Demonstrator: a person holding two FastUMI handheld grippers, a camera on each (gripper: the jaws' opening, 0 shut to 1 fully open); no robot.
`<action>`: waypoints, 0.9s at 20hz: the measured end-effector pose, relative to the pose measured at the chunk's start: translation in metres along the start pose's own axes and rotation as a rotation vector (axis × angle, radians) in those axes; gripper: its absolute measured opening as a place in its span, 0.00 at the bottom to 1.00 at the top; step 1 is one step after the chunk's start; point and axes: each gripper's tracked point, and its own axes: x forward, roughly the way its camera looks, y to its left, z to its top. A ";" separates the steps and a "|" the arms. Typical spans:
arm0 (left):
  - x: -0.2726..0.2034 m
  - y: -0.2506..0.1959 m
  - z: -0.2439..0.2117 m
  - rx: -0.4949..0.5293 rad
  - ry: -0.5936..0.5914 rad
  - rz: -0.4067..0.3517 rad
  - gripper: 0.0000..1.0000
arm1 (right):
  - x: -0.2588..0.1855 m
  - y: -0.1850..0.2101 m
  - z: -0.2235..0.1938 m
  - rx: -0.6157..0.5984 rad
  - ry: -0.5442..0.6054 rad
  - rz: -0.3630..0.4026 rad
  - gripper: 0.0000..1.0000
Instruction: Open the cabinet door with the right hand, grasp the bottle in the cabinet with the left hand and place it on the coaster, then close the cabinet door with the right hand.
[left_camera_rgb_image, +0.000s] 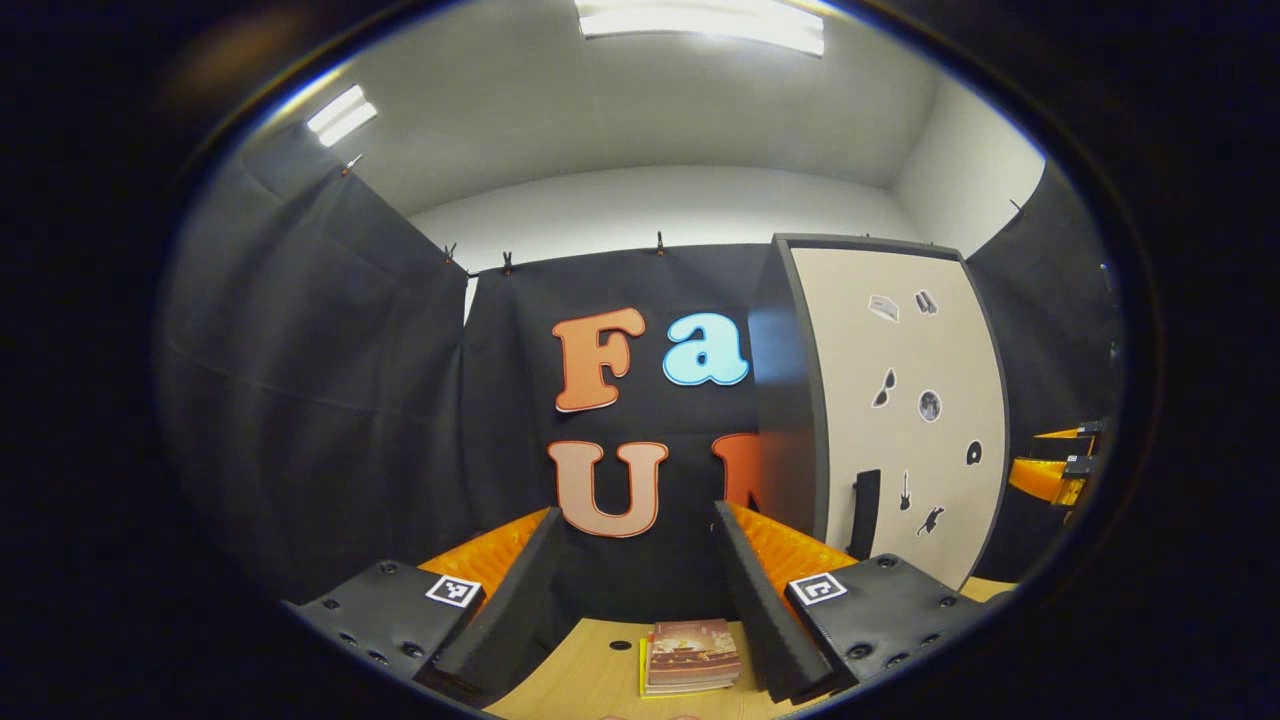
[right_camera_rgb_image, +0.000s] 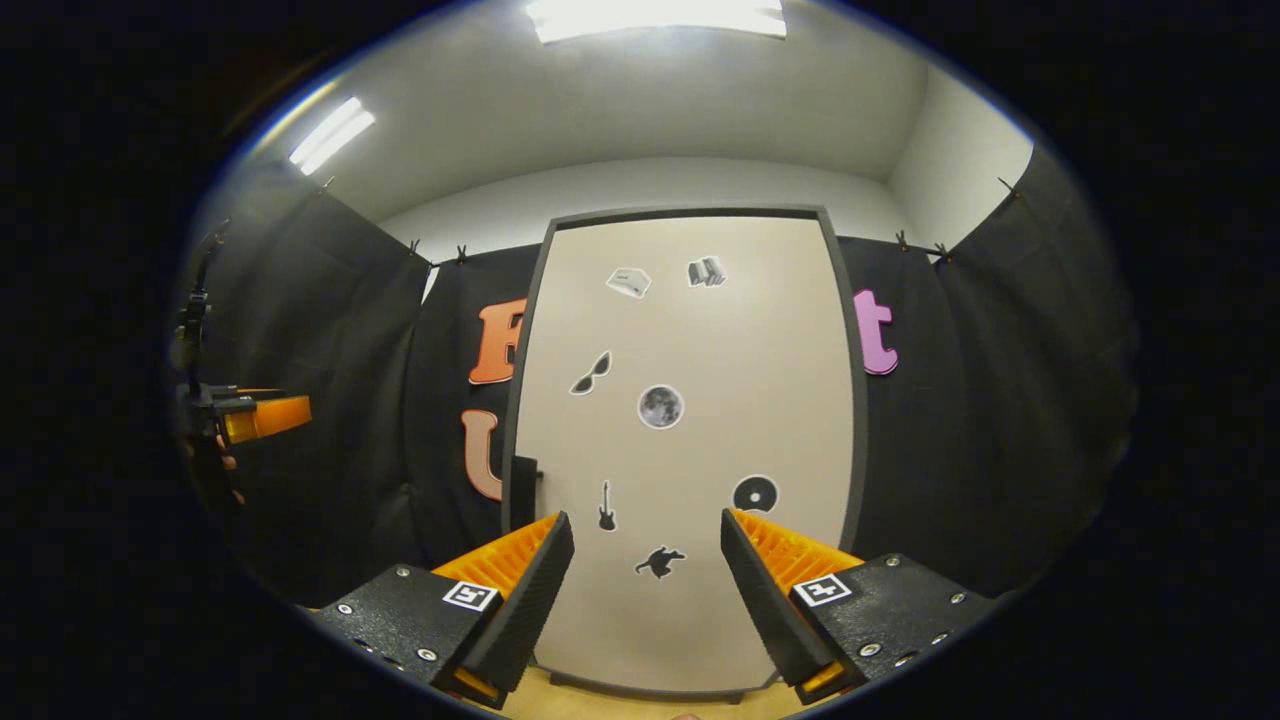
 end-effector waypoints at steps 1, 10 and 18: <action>-0.001 0.004 -0.003 0.001 0.005 0.007 0.96 | 0.009 0.010 -0.006 0.009 0.018 0.020 0.92; -0.015 0.050 -0.023 0.040 0.056 0.090 0.92 | 0.092 0.075 -0.051 0.109 0.153 0.107 0.92; -0.015 0.069 -0.033 0.069 0.102 0.121 0.96 | 0.146 0.099 -0.088 0.135 0.258 0.051 0.82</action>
